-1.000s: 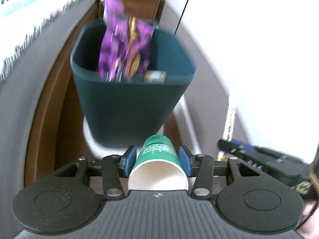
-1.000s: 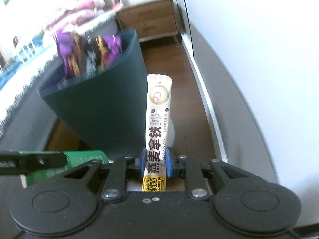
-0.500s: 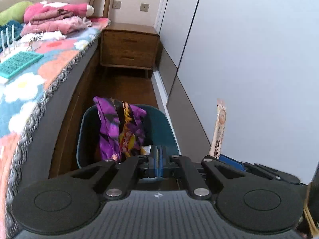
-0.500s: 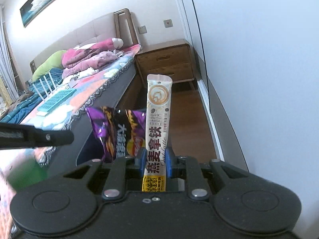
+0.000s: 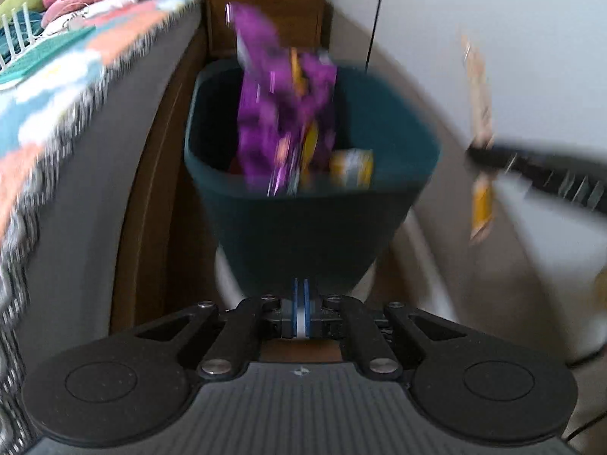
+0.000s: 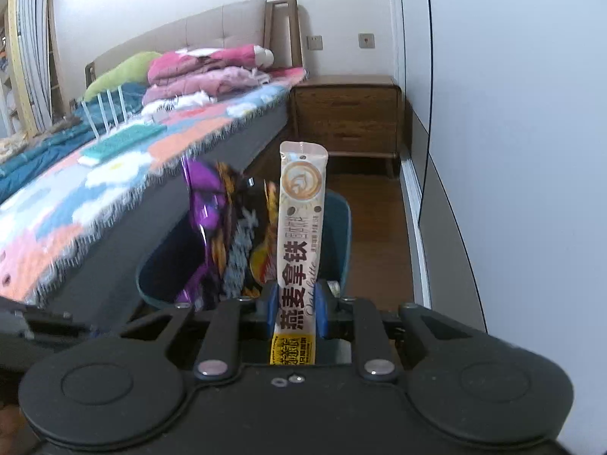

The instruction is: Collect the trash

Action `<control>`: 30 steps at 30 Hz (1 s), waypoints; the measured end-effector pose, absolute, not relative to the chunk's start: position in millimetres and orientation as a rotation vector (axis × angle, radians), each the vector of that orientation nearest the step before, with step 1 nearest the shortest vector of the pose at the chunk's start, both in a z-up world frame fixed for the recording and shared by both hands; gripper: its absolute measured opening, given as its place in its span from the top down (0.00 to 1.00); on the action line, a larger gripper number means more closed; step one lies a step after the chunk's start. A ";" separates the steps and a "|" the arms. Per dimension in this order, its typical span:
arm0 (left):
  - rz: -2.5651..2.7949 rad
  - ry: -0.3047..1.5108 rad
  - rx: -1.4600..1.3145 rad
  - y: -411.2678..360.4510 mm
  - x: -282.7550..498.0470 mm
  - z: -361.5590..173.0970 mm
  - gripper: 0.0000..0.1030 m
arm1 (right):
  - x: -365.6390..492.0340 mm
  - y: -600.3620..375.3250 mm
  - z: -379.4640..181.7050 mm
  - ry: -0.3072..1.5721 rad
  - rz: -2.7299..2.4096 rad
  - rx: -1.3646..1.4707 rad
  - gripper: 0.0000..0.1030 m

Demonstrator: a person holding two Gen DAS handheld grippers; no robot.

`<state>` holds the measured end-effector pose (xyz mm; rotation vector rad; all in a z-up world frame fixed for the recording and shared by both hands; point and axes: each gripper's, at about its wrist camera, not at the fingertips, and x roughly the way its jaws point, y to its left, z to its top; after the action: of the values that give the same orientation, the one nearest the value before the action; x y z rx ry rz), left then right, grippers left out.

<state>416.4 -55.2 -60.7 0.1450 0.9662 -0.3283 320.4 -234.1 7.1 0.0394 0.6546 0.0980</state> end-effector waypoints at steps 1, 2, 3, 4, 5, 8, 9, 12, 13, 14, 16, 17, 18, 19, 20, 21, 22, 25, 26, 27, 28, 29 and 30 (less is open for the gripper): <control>-0.338 0.983 0.170 -55.5 408.1 -73.6 0.97 | 317.1 -235.6 0.0 0.663 0.093 0.038 0.81; -0.354 1.007 0.186 -56.0 404.6 -88.0 0.97 | 313.8 -237.2 -6.2 0.669 0.086 0.042 0.81; -0.374 1.035 0.196 -56.6 401.5 -102.4 0.97 | 310.8 -239.0 -10.6 0.672 0.082 0.052 0.81; -0.391 1.061 0.215 -58.0 398.1 -116.7 0.96 | 308.0 -241.0 -14.4 0.673 0.084 0.064 0.81; -0.393 1.080 0.231 -58.7 394.8 -127.8 0.96 | 305.7 -241.9 -17.6 0.674 0.084 0.072 0.81; -0.416 1.147 0.289 -62.1 392.4 -167.1 0.94 | 302.8 -241.3 -23.2 0.677 0.091 0.080 0.81; -0.411 1.153 0.323 -63.2 393.3 -178.0 0.92 | 302.2 -241.0 -24.9 0.677 0.092 0.080 0.81; -0.389 1.211 0.404 -61.5 402.3 -216.0 0.73 | 296.6 -243.7 -30.8 0.678 0.088 0.098 0.81; -0.378 1.225 0.415 -59.9 403.4 -226.0 0.66 | 294.4 -245.2 -33.4 0.682 0.084 0.108 0.81; -0.361 1.242 0.413 -56.9 405.6 -235.7 0.61 | 292.6 -247.7 -36.4 0.684 0.084 0.117 0.81; -0.340 1.277 0.379 -48.9 410.6 -251.8 0.43 | 288.6 -251.1 -42.2 0.691 0.087 0.122 0.81; -0.313 1.294 0.358 -44.2 412.1 -260.0 0.41 | 286.9 -251.7 -44.4 0.691 0.086 0.117 0.81; -0.284 1.317 0.337 -40.8 411.3 -266.4 0.36 | 285.4 -252.6 -46.4 0.692 0.082 0.115 0.81; -0.252 1.352 0.305 -37.0 411.0 -274.2 0.34 | 284.5 -253.8 -48.2 0.692 0.080 0.119 0.81; -0.223 1.385 0.282 -35.6 410.8 -280.9 0.34 | 284.2 -255.3 -49.8 0.692 0.080 0.125 0.81; -0.184 1.412 0.267 -33.3 410.9 -289.4 0.34 | 283.7 -256.8 -51.3 0.691 0.076 0.133 0.81; -0.139 1.432 0.255 -30.0 412.6 -297.9 0.34 | 282.8 -258.1 -52.5 0.687 0.074 0.140 0.81; 0.009 1.507 0.205 -17.9 417.7 -326.1 0.34 | 281.6 -258.0 -55.9 0.675 0.080 0.145 0.81; 0.061 1.515 0.193 -13.6 420.3 -335.0 0.34 | 281.2 -257.3 -57.0 0.670 0.084 0.142 0.81; 0.092 1.523 0.183 -11.2 422.2 -341.8 0.34 | 281.3 -256.8 -58.2 0.667 0.086 0.139 0.81; 0.122 1.542 0.154 -7.8 425.8 -350.3 0.34 | 281.0 -256.4 -59.3 0.664 0.090 0.138 0.81; 0.146 1.556 0.118 -6.2 429.7 -357.5 0.34 | 281.0 -256.0 -60.4 0.663 0.095 0.140 0.81; 0.179 1.562 0.082 -3.8 433.3 -363.2 0.34 | 281.3 -256.0 -61.8 0.663 0.098 0.142 0.81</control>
<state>433.3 -3.8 -363.2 0.0818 1.5621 0.1786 281.3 -256.0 -61.8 0.1421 0.6626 0.0983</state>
